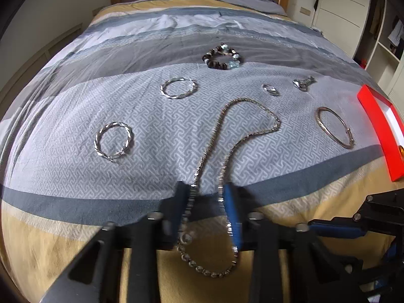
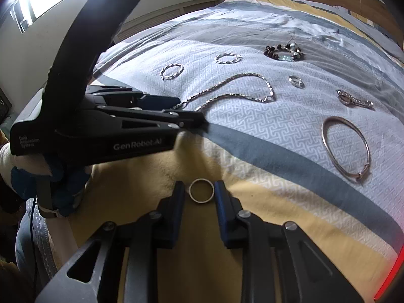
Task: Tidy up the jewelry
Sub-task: 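Grasp the silver chain necklace with the left tool while the right tool grasps a silver ring, then carry the necklace and ring into the red box and lower them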
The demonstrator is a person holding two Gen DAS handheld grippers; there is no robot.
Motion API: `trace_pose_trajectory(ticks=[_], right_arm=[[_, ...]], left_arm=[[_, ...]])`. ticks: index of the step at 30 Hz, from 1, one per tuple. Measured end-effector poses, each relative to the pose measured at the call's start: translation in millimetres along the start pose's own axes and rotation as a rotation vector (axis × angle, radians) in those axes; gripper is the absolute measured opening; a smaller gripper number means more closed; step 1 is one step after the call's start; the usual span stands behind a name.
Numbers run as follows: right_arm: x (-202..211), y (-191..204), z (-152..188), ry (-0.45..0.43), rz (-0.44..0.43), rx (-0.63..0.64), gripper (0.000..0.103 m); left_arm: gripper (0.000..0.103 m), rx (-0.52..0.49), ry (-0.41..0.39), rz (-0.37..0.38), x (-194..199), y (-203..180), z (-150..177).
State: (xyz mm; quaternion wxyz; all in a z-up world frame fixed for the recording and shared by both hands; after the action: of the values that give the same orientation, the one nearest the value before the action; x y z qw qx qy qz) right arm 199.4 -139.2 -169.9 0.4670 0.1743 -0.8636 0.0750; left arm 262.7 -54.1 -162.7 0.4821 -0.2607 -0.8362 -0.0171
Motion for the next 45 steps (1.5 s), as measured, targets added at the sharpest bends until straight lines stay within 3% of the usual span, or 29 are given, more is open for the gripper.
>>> trace_pose_trajectory(ticks=[2, 15, 32, 37, 45], right_arm=[[1.6, -1.4, 1.9, 0.004, -0.006, -0.011, 0.019], [71.2, -1.2, 27.1, -0.037, 0.034, -0.029, 0.019], [188.2, -3.6, 67.9, -0.188, 0.138, -0.089, 0.019], [213.4, -16.6, 83.1, -0.221, 0.172, -0.115, 0.019], [249.9, -75.6, 92.3, -0.275, 0.251, -0.199, 0.019]], left_arm=[[0.003, 0.011, 0.014, 0.022, 1.6, -3.2, 2.9], [0.003, 0.079, -0.022, 0.061, 59.7, -38.5, 29.6], [0.003, -0.017, -0.149, 0.089, 148.3, -126.5, 49.0], [0.003, -0.081, -0.166, 0.100, 159.9, -159.9, 39.8], [0.003, -0.187, -0.206, 0.188, 168.0, -236.7, -10.6]])
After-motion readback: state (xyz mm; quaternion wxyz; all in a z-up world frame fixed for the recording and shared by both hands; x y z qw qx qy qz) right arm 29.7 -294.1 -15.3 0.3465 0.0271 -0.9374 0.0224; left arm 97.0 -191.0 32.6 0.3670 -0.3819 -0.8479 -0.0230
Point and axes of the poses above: each gripper's, at about its wrist camera, not at the fingertips, and x roughly against the way its jaws point, y to its left, z to its underside, the point moved 7 cm from there along -x, roughly the way its jaws point, and after that the axes turned 13 degrees about z, right-handed, at the moved point
